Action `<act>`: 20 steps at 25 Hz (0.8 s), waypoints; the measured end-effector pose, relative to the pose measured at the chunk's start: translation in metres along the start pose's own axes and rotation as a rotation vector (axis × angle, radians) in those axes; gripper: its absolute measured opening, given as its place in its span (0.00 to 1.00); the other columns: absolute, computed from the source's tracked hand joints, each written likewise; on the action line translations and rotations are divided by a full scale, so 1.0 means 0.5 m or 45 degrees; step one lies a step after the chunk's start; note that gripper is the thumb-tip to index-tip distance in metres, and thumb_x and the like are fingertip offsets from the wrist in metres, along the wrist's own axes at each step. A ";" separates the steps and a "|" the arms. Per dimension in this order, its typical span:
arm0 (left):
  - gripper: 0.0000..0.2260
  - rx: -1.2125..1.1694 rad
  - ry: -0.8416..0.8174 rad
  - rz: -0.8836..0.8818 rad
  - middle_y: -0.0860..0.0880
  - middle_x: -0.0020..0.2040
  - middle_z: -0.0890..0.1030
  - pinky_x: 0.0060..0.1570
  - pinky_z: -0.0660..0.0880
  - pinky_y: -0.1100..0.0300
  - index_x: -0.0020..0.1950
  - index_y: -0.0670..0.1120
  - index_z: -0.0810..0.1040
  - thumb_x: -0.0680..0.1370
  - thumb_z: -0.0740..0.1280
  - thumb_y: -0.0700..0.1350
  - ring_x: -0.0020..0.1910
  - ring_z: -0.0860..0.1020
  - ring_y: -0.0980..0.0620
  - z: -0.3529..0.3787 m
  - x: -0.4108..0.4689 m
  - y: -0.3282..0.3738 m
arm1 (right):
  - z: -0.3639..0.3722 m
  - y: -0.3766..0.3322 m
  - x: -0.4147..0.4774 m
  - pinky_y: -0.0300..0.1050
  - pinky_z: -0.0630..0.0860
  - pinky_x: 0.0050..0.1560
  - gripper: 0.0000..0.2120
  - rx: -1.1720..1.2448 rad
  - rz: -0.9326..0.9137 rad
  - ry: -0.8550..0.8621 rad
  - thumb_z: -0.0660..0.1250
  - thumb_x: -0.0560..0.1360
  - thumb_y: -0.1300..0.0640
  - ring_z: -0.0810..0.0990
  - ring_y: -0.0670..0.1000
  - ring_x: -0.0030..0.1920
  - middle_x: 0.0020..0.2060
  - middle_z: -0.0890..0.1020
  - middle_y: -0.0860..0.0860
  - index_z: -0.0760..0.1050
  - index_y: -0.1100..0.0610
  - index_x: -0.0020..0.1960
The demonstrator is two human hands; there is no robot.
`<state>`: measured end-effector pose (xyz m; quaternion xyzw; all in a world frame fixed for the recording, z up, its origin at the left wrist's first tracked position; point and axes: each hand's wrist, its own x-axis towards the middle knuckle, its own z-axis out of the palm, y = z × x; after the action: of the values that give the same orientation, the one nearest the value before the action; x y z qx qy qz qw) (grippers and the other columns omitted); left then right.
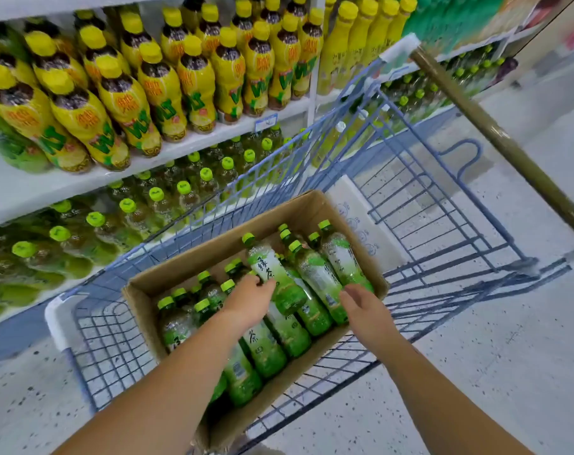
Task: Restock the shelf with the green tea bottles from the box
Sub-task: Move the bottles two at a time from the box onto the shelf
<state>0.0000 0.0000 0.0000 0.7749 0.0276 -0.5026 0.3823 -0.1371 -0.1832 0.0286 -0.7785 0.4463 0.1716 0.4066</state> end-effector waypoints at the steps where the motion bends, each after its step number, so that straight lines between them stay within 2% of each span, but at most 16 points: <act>1: 0.24 -0.050 0.057 -0.028 0.51 0.41 0.75 0.35 0.67 0.58 0.70 0.43 0.69 0.82 0.58 0.59 0.33 0.73 0.57 0.012 0.031 0.003 | 0.009 0.006 0.030 0.52 0.69 0.67 0.25 -0.037 -0.032 0.018 0.59 0.81 0.42 0.73 0.53 0.68 0.71 0.74 0.51 0.68 0.51 0.74; 3: 0.31 -0.071 0.170 -0.086 0.45 0.53 0.79 0.45 0.71 0.55 0.78 0.42 0.59 0.81 0.60 0.59 0.45 0.78 0.49 0.029 0.092 0.003 | 0.021 0.008 0.084 0.53 0.68 0.70 0.27 -0.186 -0.079 0.025 0.60 0.80 0.41 0.72 0.54 0.70 0.71 0.74 0.52 0.67 0.52 0.75; 5: 0.33 -0.119 0.246 -0.133 0.41 0.64 0.76 0.50 0.69 0.56 0.78 0.41 0.59 0.80 0.63 0.59 0.57 0.77 0.41 0.046 0.137 0.006 | 0.031 0.007 0.127 0.51 0.68 0.68 0.28 -0.298 -0.101 0.029 0.61 0.80 0.41 0.73 0.56 0.69 0.70 0.75 0.53 0.67 0.54 0.75; 6: 0.33 -0.136 0.287 -0.155 0.40 0.66 0.75 0.50 0.69 0.56 0.77 0.40 0.62 0.79 0.65 0.59 0.59 0.76 0.39 0.057 0.157 -0.001 | 0.038 0.013 0.143 0.51 0.70 0.67 0.28 -0.341 -0.106 0.017 0.62 0.80 0.42 0.74 0.57 0.67 0.69 0.76 0.55 0.67 0.55 0.75; 8: 0.28 -0.201 0.346 -0.199 0.41 0.59 0.78 0.44 0.71 0.55 0.65 0.38 0.72 0.75 0.71 0.58 0.51 0.78 0.41 0.066 0.186 -0.012 | 0.047 0.027 0.175 0.48 0.72 0.60 0.26 -0.447 -0.141 -0.020 0.65 0.79 0.45 0.77 0.57 0.63 0.65 0.78 0.55 0.68 0.55 0.73; 10: 0.25 -0.235 0.383 -0.232 0.44 0.50 0.80 0.39 0.73 0.55 0.51 0.40 0.75 0.68 0.77 0.58 0.42 0.78 0.45 0.062 0.224 -0.019 | 0.042 0.044 0.205 0.46 0.73 0.56 0.28 -0.542 -0.118 -0.090 0.68 0.77 0.46 0.78 0.56 0.61 0.64 0.78 0.55 0.67 0.54 0.73; 12: 0.33 -0.260 0.346 -0.268 0.45 0.51 0.79 0.40 0.75 0.55 0.53 0.41 0.73 0.60 0.81 0.60 0.46 0.80 0.44 0.050 0.248 -0.022 | 0.032 0.043 0.237 0.47 0.75 0.57 0.33 -0.576 -0.048 -0.189 0.72 0.73 0.43 0.78 0.56 0.61 0.64 0.78 0.54 0.67 0.54 0.73; 13: 0.35 -0.258 0.334 -0.270 0.46 0.52 0.78 0.41 0.74 0.54 0.55 0.44 0.72 0.57 0.81 0.60 0.48 0.79 0.44 0.047 0.254 -0.024 | 0.031 0.040 0.249 0.47 0.77 0.55 0.33 -0.600 -0.028 -0.218 0.73 0.71 0.41 0.80 0.56 0.58 0.60 0.80 0.54 0.70 0.55 0.69; 14: 0.36 -0.266 0.318 -0.257 0.47 0.52 0.77 0.41 0.74 0.54 0.54 0.44 0.70 0.56 0.81 0.61 0.49 0.78 0.44 0.048 0.256 -0.028 | 0.033 0.036 0.253 0.47 0.78 0.48 0.29 -0.626 -0.023 -0.228 0.74 0.68 0.40 0.81 0.54 0.51 0.54 0.81 0.53 0.74 0.56 0.61; 16: 0.34 -0.288 0.322 -0.194 0.47 0.47 0.78 0.37 0.73 0.55 0.48 0.40 0.73 0.56 0.82 0.60 0.45 0.78 0.46 0.058 0.250 -0.040 | 0.052 0.030 0.251 0.44 0.72 0.33 0.24 -0.633 -0.018 -0.200 0.76 0.63 0.40 0.78 0.51 0.39 0.42 0.78 0.51 0.73 0.56 0.47; 18: 0.27 -0.302 0.338 -0.124 0.46 0.43 0.80 0.34 0.73 0.57 0.43 0.42 0.78 0.56 0.82 0.57 0.40 0.79 0.48 0.066 0.248 -0.050 | 0.074 0.032 0.248 0.43 0.68 0.30 0.25 -0.518 0.011 -0.148 0.78 0.62 0.44 0.77 0.51 0.39 0.42 0.77 0.51 0.71 0.56 0.47; 20: 0.26 -0.368 0.289 -0.094 0.44 0.45 0.83 0.40 0.78 0.54 0.46 0.42 0.80 0.57 0.83 0.54 0.44 0.81 0.46 0.061 0.239 -0.045 | 0.083 0.033 0.237 0.45 0.73 0.35 0.23 -0.335 0.052 -0.136 0.77 0.62 0.47 0.79 0.51 0.43 0.44 0.79 0.52 0.72 0.55 0.50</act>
<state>0.0264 -0.0436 -0.1147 0.7621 0.1708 -0.4164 0.4655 -0.0825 -0.2207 -0.0792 -0.8055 0.4135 0.2782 0.3206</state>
